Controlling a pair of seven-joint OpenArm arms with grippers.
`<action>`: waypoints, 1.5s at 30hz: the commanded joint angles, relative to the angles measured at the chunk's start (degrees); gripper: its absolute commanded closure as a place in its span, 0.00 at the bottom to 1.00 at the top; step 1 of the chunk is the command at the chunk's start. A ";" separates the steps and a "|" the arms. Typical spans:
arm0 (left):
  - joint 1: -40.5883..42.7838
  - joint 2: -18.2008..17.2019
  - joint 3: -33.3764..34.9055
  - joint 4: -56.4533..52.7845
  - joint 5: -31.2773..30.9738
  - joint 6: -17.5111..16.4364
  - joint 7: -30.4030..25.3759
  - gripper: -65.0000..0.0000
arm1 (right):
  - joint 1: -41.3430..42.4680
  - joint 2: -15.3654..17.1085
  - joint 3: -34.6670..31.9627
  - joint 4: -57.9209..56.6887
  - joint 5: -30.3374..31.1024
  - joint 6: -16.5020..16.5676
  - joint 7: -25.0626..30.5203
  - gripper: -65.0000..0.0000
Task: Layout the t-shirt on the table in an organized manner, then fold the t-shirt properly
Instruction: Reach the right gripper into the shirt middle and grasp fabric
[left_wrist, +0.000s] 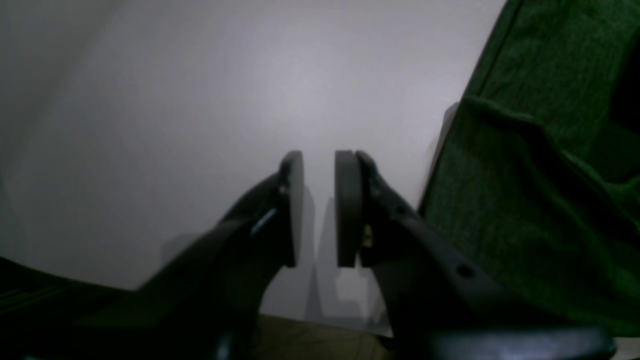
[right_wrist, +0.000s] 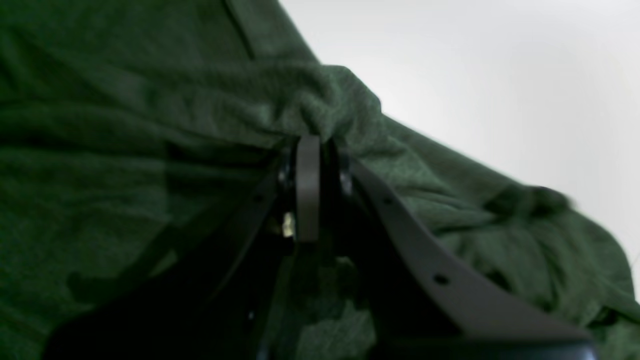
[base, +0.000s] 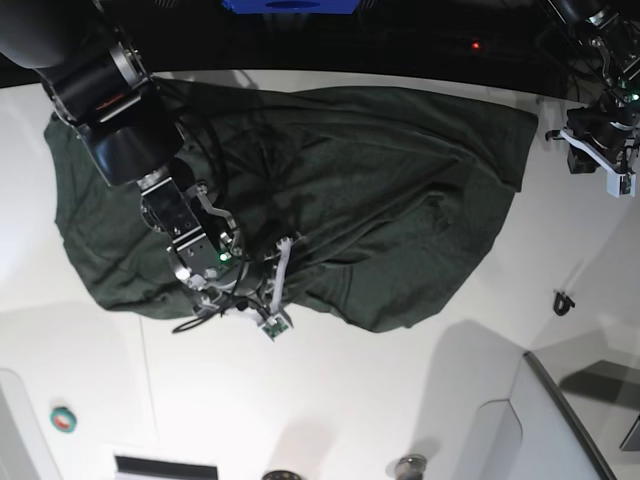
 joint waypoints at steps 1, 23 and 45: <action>-0.30 -0.96 -0.25 0.95 -0.65 -0.15 -1.09 0.85 | 1.76 -0.27 0.26 0.95 0.17 0.00 1.02 0.91; -0.39 -0.79 0.01 0.86 -0.65 -0.15 -1.09 0.85 | 7.03 -3.43 0.26 -9.42 0.17 0.00 1.90 0.58; 0.14 -0.79 -0.25 0.86 -0.65 -0.15 -1.09 0.85 | 8.26 -5.19 0.26 -9.42 0.17 -0.35 1.10 1.00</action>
